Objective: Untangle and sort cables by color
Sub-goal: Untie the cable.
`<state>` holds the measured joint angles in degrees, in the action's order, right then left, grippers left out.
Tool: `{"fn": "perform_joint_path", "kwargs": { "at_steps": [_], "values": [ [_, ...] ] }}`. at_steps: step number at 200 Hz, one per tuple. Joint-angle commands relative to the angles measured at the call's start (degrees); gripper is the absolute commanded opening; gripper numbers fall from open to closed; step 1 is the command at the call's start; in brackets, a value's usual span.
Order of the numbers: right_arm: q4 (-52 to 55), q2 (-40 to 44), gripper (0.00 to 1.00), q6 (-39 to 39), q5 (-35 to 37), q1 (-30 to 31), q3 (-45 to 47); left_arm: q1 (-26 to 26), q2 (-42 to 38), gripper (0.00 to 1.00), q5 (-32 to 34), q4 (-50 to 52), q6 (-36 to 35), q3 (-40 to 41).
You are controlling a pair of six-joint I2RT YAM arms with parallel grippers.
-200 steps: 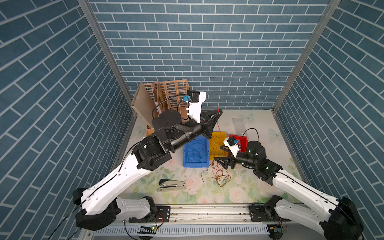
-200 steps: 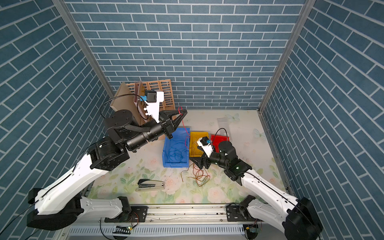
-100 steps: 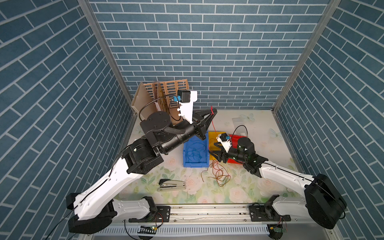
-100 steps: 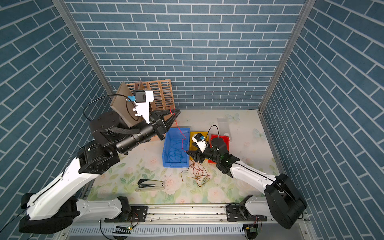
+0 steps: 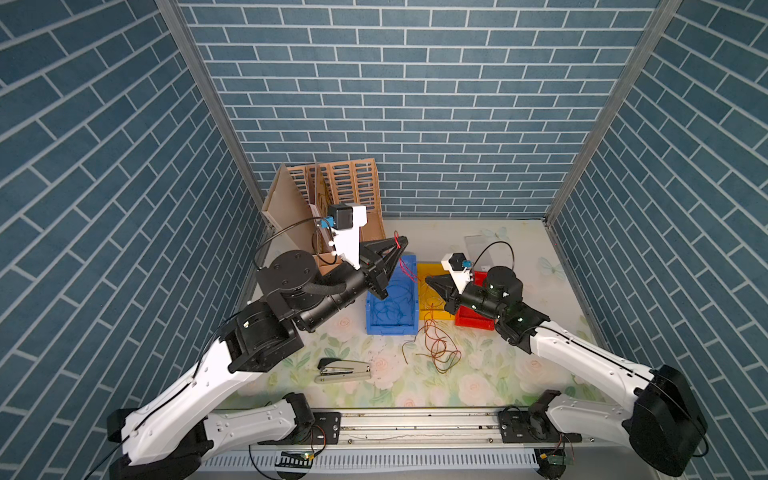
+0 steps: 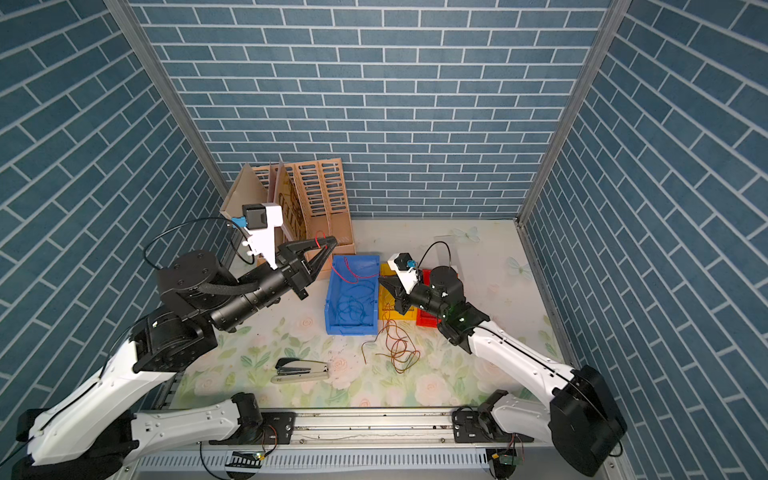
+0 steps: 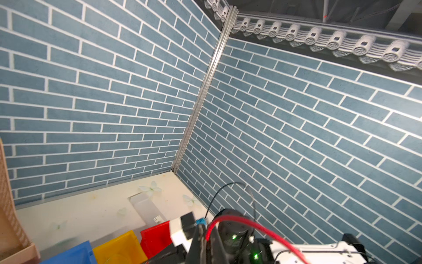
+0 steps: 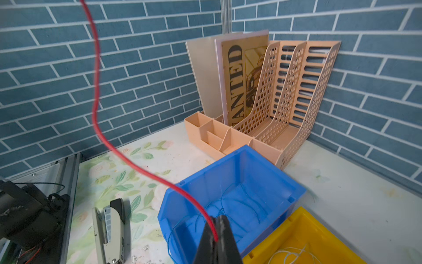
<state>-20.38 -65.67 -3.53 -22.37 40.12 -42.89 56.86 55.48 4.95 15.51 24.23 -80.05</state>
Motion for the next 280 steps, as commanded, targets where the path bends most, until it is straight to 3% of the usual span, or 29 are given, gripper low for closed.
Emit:
{"fn": "perform_joint_path", "kwargs": {
  "at_steps": [1, 18, 23, 29, 32, 97, 156, 217, 280],
  "values": [
    [4.21, 4.51, 0.0, -3.52, 2.89, 0.22, -4.74, -0.43, -3.02, 0.04, 2.04, -1.94, 0.31, 4.47],
    [8.42, 5.39, 0.0, -4.49, 3.55, 0.22, -8.47, -0.35, -5.44, 0.08, 2.02, -4.3, 0.17, 10.33],
    [9.69, 5.54, 0.0, -4.47, 3.64, 0.22, -9.45, -0.36, -6.06, 0.16, 1.96, -5.22, 0.13, 12.15],
    [11.02, 5.53, 0.0, -4.76, 3.86, 0.22, -10.74, -0.4, -6.69, 0.36, 1.94, -6.67, 0.06, 14.2],
    [11.59, 5.55, 0.0, -5.0, 3.91, 0.22, -11.36, -0.42, -6.97, 0.41, 1.82, -7.24, 0.07, 15.21],
    [23.27, 3.89, 0.0, -7.75, 8.04, 0.22, -25.4, -0.42, -8.2, 0.89, 1.16, -16.74, -2.8, 29.2],
    [29.98, 3.33, 0.0, -10.58, 11.5, 0.22, -32.04, -0.27, -7.58, 0.98, -2.39, -28.48, -4.05, 37.4],
    [31.37, 3.16, 0.0, -13.29, 11.49, 0.22, -35.87, 2.11, -0.93, 1.0, -1.86, -30.95, -8.67, 32.97],
    [31.07, 3.73, 0.0, -15.54, 11.55, 0.22, -37.67, 2.11, 0.59, 1.0, -2.05, -31.45, -9.28, 31.82]
  ]
}}
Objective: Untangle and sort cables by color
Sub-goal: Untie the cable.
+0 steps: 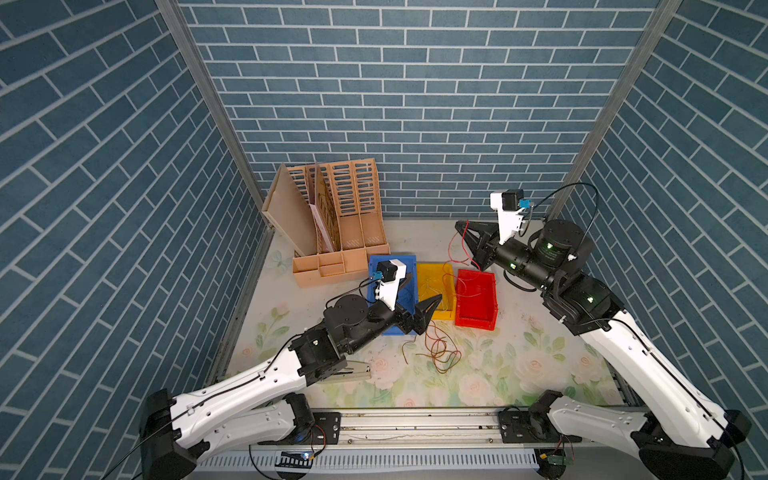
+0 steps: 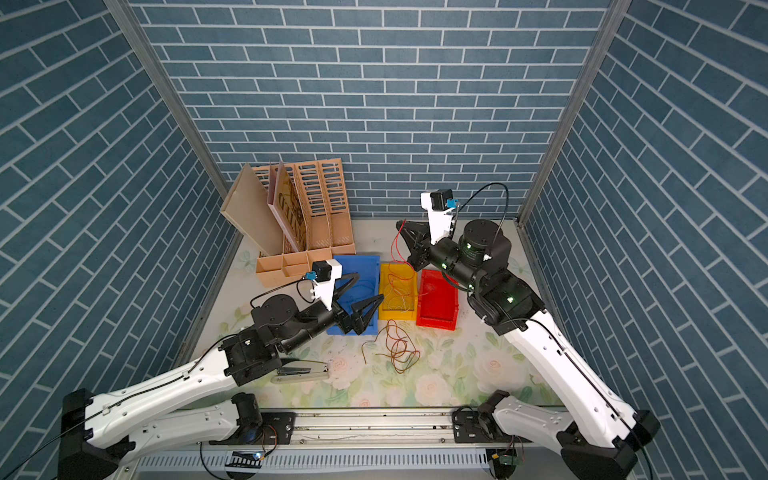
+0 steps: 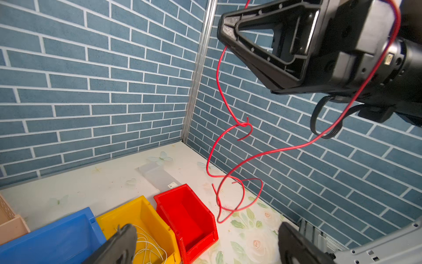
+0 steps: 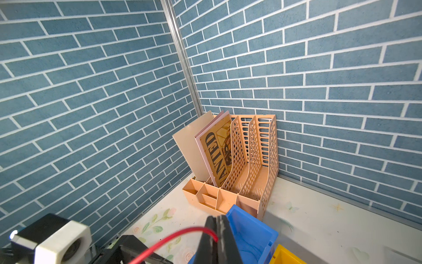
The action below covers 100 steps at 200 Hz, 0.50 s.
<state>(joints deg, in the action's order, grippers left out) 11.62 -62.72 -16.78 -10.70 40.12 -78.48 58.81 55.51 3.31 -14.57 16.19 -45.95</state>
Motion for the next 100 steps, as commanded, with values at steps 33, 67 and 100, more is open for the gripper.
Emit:
{"fn": "perform_joint_path", "kwargs": {
  "at_steps": [33, 67, 100],
  "values": [
    [-3.17, 1.37, 0.0, -2.18, -3.25, 0.22, -1.41, -0.08, 0.81, 0.99, 1.25, 0.25, -2.07, -3.51],
    [-7.99, 2.3, 0.0, -0.29, -9.3, 0.22, 1.72, -4.14, 1.17, 0.98, -3.65, 4.28, -3.83, -7.79],
    [-9.92, 1.85, 0.0, 0.25, -13.13, 0.23, 2.98, -12.08, 1.18, 0.97, -15.7, 9.45, -5.44, -12.25]
  ]
}}
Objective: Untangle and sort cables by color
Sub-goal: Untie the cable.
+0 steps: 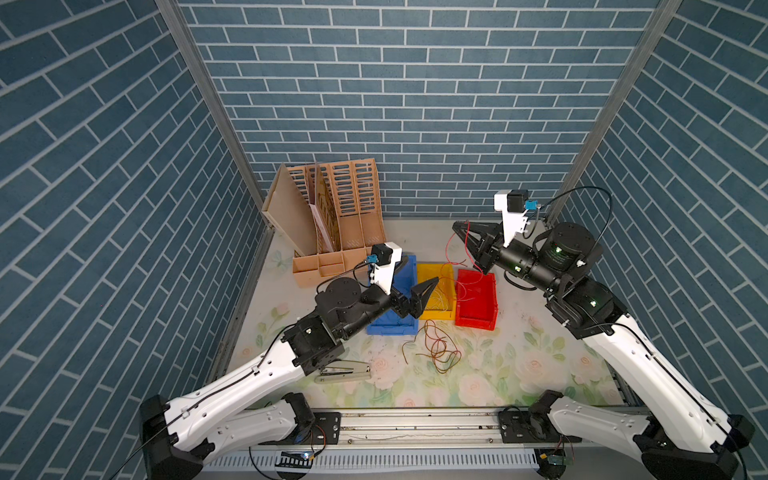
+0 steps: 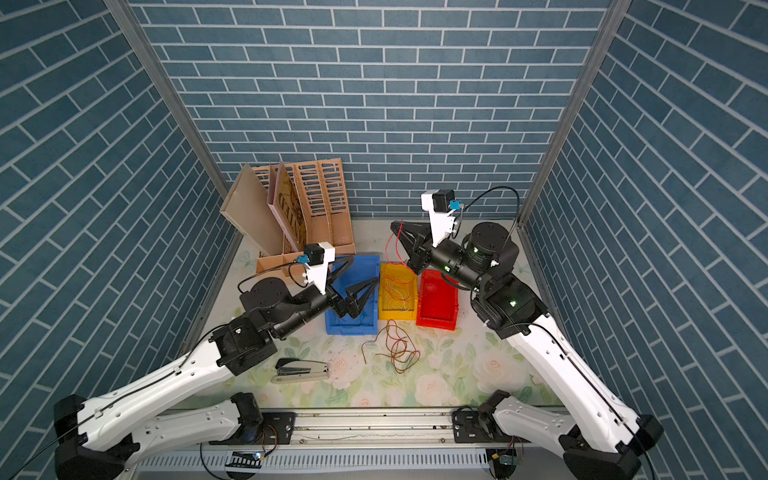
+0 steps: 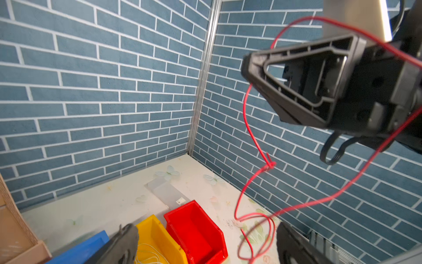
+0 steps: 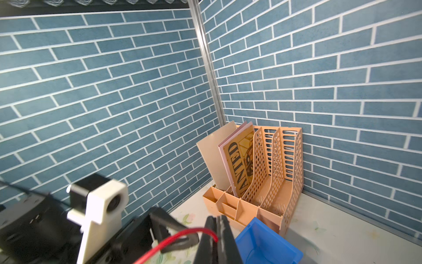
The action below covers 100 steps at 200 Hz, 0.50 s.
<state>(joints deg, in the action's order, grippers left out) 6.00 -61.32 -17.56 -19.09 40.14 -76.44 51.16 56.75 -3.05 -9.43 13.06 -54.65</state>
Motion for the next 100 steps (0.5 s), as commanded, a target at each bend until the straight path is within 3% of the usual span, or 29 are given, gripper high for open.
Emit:
{"fn": "perform_joint_path", "kwargs": {
  "at_steps": [1, 69, 100],
  "values": [
    [-4.36, 0.48, 0.0, 1.04, -4.82, 0.2, 0.99, -4.63, -0.02, 0.97, -9.65, 4.5, -2.42, -3.67],
    [-5.43, -0.35, 0.0, 0.78, -7.27, 0.25, 1.1, -8.42, 6.79, 0.93, -27.0, 12.65, -12.04, -9.82],
    [-5.63, -0.32, 0.0, 0.6, -7.86, 0.2, 0.71, -8.79, 9.36, 0.88, -28.07, 12.13, -12.62, -10.89]
  ]
}}
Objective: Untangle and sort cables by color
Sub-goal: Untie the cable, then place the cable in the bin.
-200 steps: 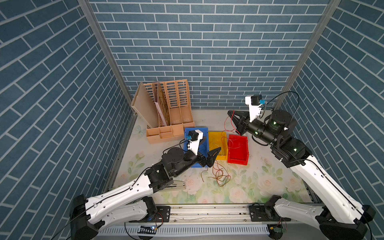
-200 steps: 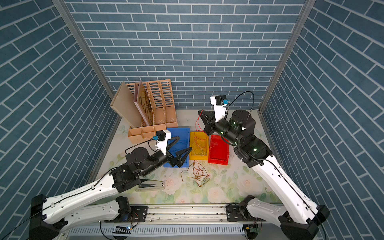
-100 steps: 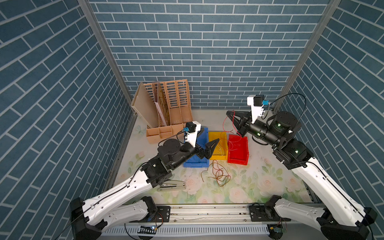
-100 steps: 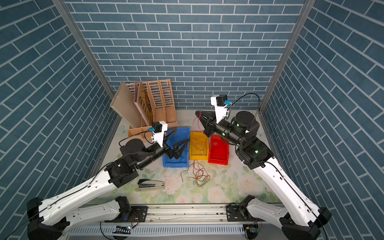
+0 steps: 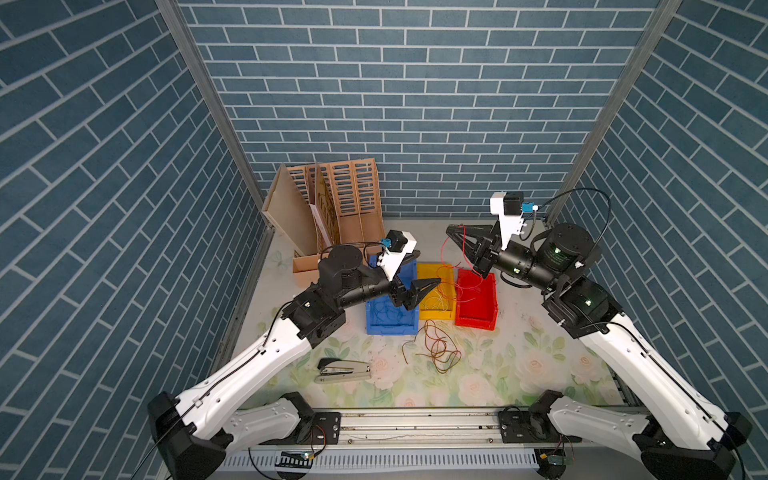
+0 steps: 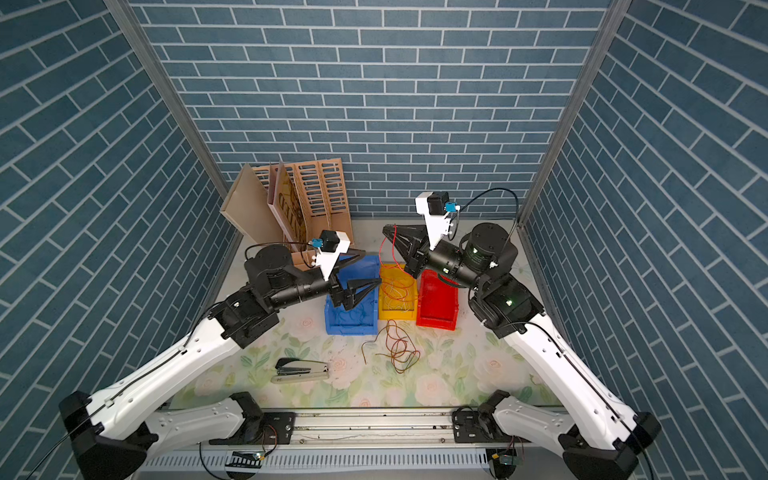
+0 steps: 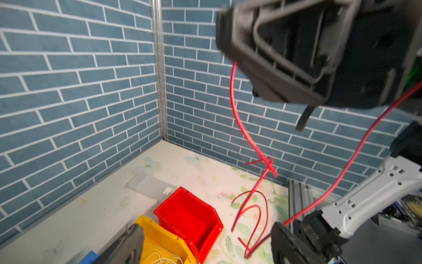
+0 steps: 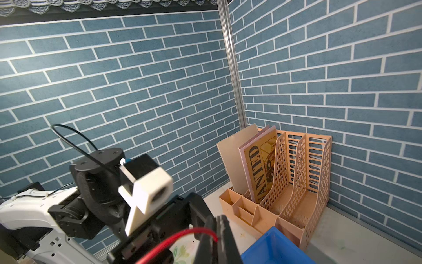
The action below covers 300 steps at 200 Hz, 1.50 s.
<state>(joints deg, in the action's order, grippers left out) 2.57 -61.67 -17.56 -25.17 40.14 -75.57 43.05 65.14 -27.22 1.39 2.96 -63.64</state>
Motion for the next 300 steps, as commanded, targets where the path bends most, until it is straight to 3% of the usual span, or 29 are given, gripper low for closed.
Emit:
{"fn": "perform_joint_path", "kwargs": {
  "at_steps": [1, 84, 113, 178, 197, 223, 300],
  "values": [
    [-2.16, 0.04, 0.0, 0.6, -1.84, 0.2, -0.18, -0.68, 1.05, 0.88, -3.89, 1.28, -2.52, -1.87],
    [-1.74, -0.46, 0.0, 0.87, -3.04, 0.2, 0.29, -1.44, 3.93, 0.78, -6.69, -0.94, -2.09, -4.4],
    [-2.07, -0.75, 0.0, 0.74, -3.3, 0.2, 0.39, -1.56, 4.39, 0.69, -6.7, -1.21, -1.99, -4.63],
    [-2.03, -0.27, 0.0, 0.51, -3.52, 0.2, 1.64, -1.91, 5.82, 0.23, -7.23, -1.93, -1.47, -5.53],
    [-1.68, 0.01, 0.0, 0.59, -2.55, 0.2, 2.12, -1.91, 6.21, 0.0, -7.27, -2.18, -1.01, -5.36],
    [2.1, 0.03, 0.0, 0.88, 2.51, -0.26, 1.64, -2.35, 5.54, 0.0, -4.42, -1.53, 0.11, -3.59],
    [10.07, 2.06, 0.0, 0.77, 10.3, -10.26, -0.19, -3.41, 0.44, 0.0, 15.87, 7.49, 4.48, 7.01]
  ]
}}
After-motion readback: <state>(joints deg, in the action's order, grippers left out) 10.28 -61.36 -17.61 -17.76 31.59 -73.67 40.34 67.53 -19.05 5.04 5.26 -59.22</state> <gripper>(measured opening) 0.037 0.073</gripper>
